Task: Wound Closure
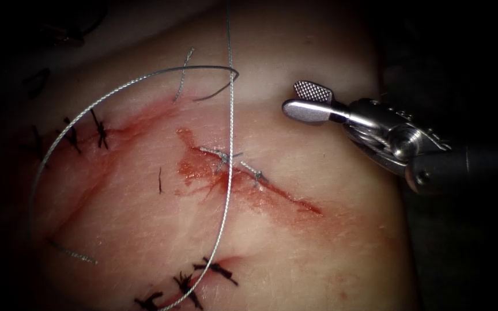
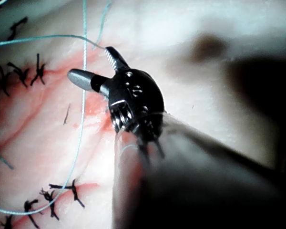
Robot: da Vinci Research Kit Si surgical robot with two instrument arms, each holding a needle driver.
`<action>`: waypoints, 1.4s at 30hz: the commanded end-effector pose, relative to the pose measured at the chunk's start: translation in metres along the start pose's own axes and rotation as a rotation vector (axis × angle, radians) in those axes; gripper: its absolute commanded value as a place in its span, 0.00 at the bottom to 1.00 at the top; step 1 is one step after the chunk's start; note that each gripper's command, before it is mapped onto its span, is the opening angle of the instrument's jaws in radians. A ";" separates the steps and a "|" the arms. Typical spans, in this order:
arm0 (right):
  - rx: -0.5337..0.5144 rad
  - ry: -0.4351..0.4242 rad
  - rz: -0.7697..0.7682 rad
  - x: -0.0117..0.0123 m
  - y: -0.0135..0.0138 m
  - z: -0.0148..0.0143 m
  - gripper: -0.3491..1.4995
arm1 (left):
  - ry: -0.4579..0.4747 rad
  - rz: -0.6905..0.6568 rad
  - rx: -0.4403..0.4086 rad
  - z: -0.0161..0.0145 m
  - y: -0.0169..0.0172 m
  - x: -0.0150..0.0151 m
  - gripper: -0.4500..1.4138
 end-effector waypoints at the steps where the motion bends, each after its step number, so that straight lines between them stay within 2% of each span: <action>1: 0.000 0.002 0.003 -0.0002 -0.0004 0.0009 0.94 | -0.014 0.036 0.006 0.0005 0.0009 0.0007 0.00; 8: -0.068 0.057 0.058 0.0015 -0.0017 0.0013 0.95 | -0.037 0.150 0.029 -0.0001 0.0073 0.0047 0.00; 15: -0.120 0.112 0.149 0.0036 -0.0029 0.0016 0.95 | -0.024 0.153 0.056 -0.0016 0.0129 0.0080 0.00; 19: -0.134 0.138 0.195 0.0043 -0.0030 0.0010 0.92 | -0.030 0.163 0.094 -0.0021 0.0144 0.0091 0.00; 24: -0.124 0.113 0.192 0.0038 -0.0024 -0.0011 0.85 | -0.004 0.157 0.099 -0.0021 0.0142 0.0090 0.00; 29: -0.171 -0.048 0.234 0.0032 -0.0019 -0.0047 0.84 | 0.027 0.105 0.095 -0.0026 0.0123 0.0086 0.00; 33: -0.179 -0.213 0.235 0.0016 -0.0022 -0.0090 0.78 | 0.057 0.025 0.138 -0.0043 0.0093 0.0083 0.00; 34: -0.175 -0.267 0.227 0.0012 -0.0024 -0.0105 0.79 | 0.077 -0.002 0.147 -0.0050 0.0083 0.0081 0.00; 37: -0.178 -0.357 0.212 0.0007 -0.0033 -0.0137 0.85 | 0.132 -0.067 0.165 -0.0069 0.0061 0.0077 0.00; 42: -0.086 -0.476 0.207 0.0001 -0.0054 -0.0174 0.85 | 0.192 -0.119 0.181 -0.0091 0.0049 0.0077 0.00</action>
